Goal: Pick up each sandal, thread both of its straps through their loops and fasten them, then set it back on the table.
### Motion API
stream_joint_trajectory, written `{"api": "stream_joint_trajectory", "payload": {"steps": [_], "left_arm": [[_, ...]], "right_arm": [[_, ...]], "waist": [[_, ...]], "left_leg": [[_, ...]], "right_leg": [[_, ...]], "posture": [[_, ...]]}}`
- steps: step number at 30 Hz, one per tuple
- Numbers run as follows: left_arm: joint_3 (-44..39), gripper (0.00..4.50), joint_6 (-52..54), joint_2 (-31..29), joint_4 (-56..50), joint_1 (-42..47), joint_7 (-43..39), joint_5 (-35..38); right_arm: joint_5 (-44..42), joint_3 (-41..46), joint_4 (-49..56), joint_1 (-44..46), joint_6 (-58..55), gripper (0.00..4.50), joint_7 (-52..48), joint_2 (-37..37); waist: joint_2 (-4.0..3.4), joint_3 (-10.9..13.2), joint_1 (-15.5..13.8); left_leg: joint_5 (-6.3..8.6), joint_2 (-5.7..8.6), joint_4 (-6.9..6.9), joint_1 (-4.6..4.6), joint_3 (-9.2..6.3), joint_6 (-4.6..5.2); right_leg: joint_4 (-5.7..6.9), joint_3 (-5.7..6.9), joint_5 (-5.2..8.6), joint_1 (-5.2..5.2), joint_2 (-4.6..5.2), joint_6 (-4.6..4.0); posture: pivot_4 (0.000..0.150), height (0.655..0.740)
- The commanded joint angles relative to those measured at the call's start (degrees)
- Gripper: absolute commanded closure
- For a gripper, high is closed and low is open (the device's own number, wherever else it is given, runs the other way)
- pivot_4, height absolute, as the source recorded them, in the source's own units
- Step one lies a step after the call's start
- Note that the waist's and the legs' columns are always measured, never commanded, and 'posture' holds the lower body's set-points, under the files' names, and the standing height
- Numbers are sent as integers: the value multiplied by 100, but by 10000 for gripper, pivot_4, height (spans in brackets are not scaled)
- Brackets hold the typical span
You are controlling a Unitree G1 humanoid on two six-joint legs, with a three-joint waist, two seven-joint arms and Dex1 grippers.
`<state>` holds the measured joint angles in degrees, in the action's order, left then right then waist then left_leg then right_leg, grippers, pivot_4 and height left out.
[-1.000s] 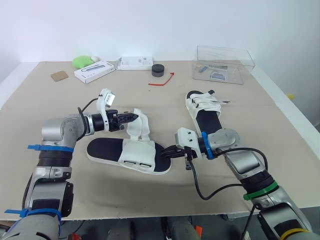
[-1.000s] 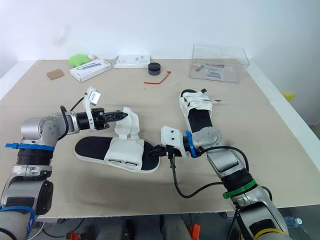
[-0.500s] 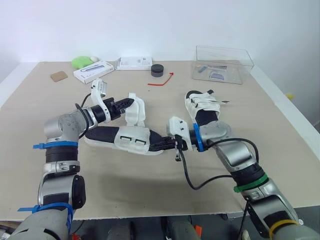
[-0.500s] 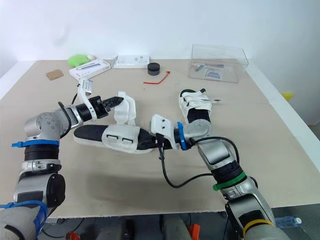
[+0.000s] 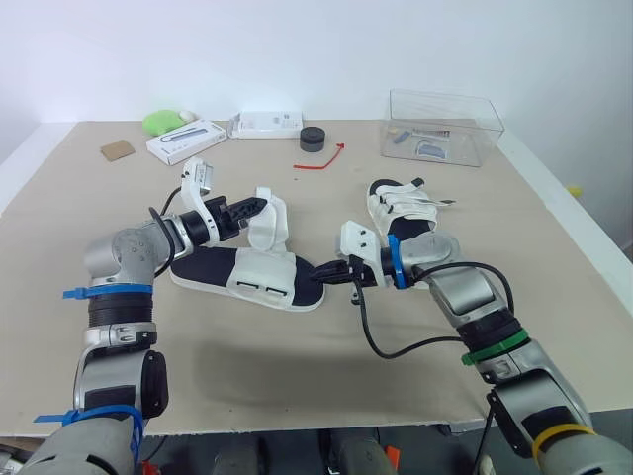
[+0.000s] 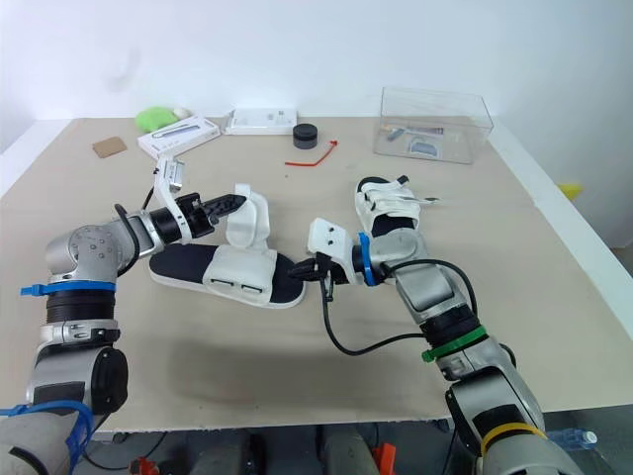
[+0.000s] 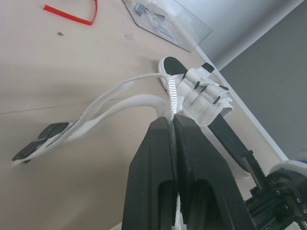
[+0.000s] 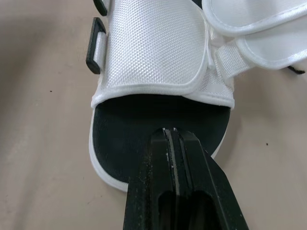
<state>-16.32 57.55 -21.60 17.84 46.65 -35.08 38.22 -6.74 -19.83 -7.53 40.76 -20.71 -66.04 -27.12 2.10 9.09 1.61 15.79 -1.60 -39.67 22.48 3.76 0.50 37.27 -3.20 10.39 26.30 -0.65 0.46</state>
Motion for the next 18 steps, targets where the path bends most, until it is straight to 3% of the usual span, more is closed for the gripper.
{"api": "stream_joint_trajectory", "payload": {"steps": [1,18], "left_arm": [[-107,44757,48,-71,-361,-18,92,134],[127,44757,-391,-447,-1350,-401,-232,126]], "right_arm": [[-294,75,740,-29,-708,45000,160,179],[242,-257,472,-267,-684,45000,975,548]], "waist": [[0,0,4],[2,-2,24]], "left_leg": [[0,0,0,0,0,0],[-2,-1,-1,-1,1,-2]], "right_leg": [[0,-1,0,0,0,0],[1,0,0,0,-2,-1]], "posture": [[1500,7261],[1500,7261]]}}
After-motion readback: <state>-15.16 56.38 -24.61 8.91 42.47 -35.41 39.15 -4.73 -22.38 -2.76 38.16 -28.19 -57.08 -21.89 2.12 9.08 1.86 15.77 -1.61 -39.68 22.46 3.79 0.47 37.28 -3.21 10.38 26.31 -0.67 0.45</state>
